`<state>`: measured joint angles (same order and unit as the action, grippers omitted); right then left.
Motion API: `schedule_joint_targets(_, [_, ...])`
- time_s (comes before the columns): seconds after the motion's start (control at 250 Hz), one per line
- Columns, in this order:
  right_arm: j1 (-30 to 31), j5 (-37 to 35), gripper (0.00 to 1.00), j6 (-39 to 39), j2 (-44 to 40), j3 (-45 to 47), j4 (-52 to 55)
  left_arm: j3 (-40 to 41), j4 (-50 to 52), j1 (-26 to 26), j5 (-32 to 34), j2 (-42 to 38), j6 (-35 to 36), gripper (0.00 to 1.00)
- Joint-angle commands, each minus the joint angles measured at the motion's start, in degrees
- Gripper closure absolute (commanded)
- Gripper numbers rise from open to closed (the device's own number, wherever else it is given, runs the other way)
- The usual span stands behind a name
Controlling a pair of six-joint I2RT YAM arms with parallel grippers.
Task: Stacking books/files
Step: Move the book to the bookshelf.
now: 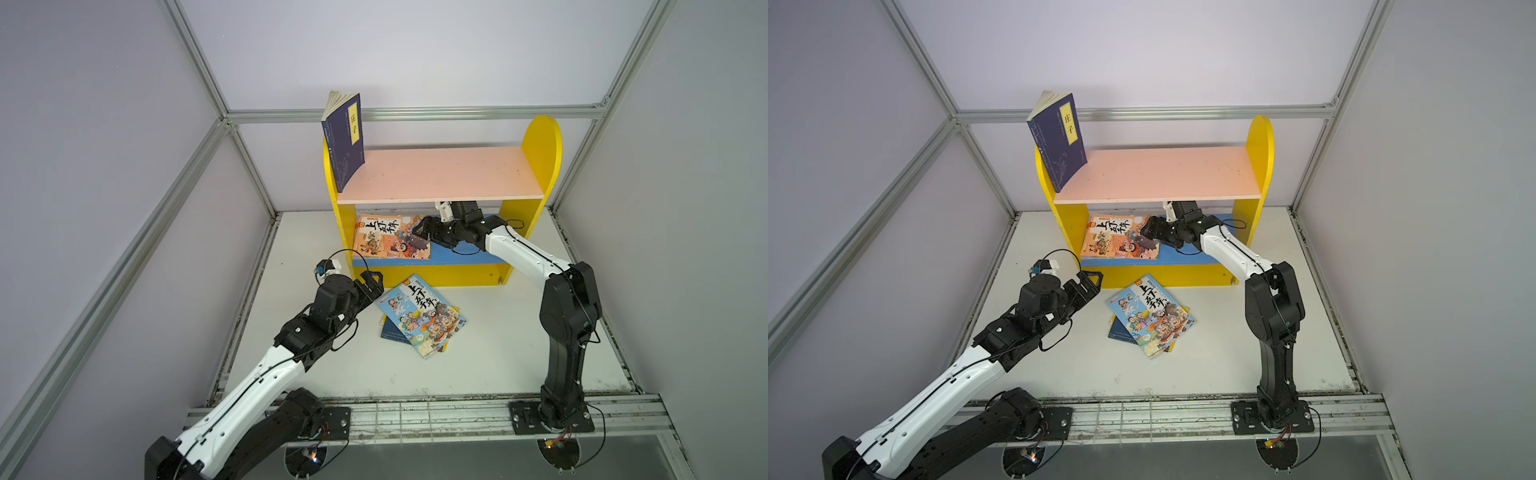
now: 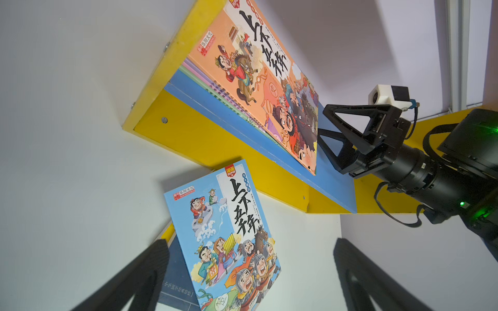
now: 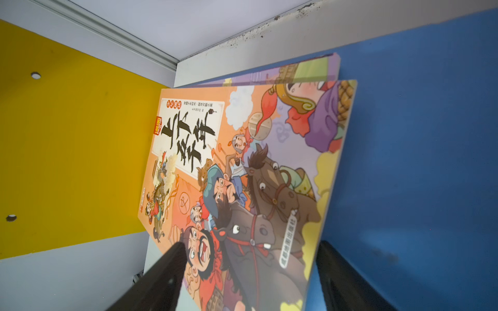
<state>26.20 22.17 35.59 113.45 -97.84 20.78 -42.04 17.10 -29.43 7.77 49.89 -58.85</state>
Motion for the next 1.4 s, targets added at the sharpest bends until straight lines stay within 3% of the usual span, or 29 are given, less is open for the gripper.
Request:
schedule_joint_targets(0.0, [0.27, 0.24, 0.20, -1.65, 0.76, -1.44, 1.88, 0.17, 1.23, 1.14, -1.56, -0.32, 1.32, 0.01])
schedule_joint_targets(1.152, [1.63, -2.72, 0.17, -8.21, 10.12, -18.29, 12.89, 1.62, 1.53, 3.56, -4.06, -1.23, 1.80, 0.01])
schedule_joint_targets(1.396, [1.84, -5.54, 0.16, -9.66, 8.86, -17.70, 14.82, 1.85, 1.53, 3.66, -4.15, -1.64, 1.89, 0.01])
